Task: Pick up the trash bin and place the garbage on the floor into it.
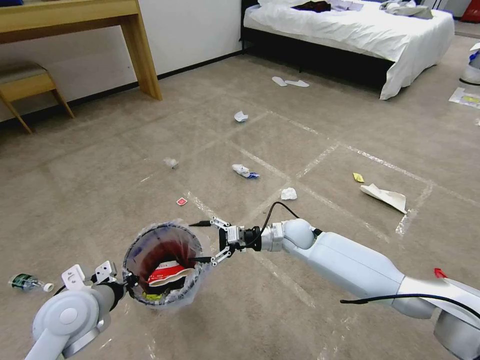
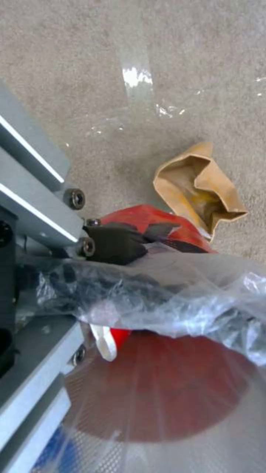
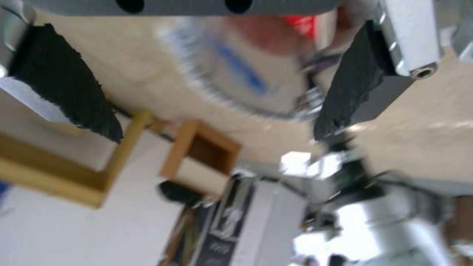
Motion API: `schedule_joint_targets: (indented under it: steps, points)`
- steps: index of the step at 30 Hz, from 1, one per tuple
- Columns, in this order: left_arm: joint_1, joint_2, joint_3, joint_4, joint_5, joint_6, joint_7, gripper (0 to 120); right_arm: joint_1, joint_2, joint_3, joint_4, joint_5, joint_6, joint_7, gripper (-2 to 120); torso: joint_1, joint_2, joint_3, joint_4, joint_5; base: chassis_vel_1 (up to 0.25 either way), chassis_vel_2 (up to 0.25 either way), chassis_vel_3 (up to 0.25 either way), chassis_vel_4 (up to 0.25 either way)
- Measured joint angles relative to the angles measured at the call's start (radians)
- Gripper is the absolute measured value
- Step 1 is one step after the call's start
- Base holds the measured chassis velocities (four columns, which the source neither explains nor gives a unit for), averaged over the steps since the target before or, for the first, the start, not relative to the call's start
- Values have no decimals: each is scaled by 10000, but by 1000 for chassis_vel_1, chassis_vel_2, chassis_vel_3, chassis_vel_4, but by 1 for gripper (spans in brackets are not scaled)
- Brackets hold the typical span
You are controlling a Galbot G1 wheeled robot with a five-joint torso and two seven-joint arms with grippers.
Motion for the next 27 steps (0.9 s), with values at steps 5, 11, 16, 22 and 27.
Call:
schedule_joint_targets:
  steps: [5,11,16,22,27]
  points:
    - [-16,51,17,20,-23,0,-5,0,-372,-472,1302,469,541,-87,428,100,0,0,0,-3,0,0,0,0,0]
    - [-77,158,31,42,-112,0,-35,0,-1533,-1190,3699,1167,777,-287,1077,100,0,0,-1,-6,2,0,0,0,0]
    - [-110,191,31,26,-173,1,-47,0,-2895,-1584,5551,1924,733,-640,3351,100,0,1,-2,-5,2,0,0,0,0]
    - [52,-20,-193,-106,-137,39,-94,0,-4869,-1339,7623,2365,148,-815,5092,100,0,0,-1,-4,2,0,0,0,0]
    - [119,-235,-323,-170,-73,46,-104,0,-6045,-909,9083,2925,-341,-1208,5978,100,-1,0,-2,0,2,0,0,0,0]
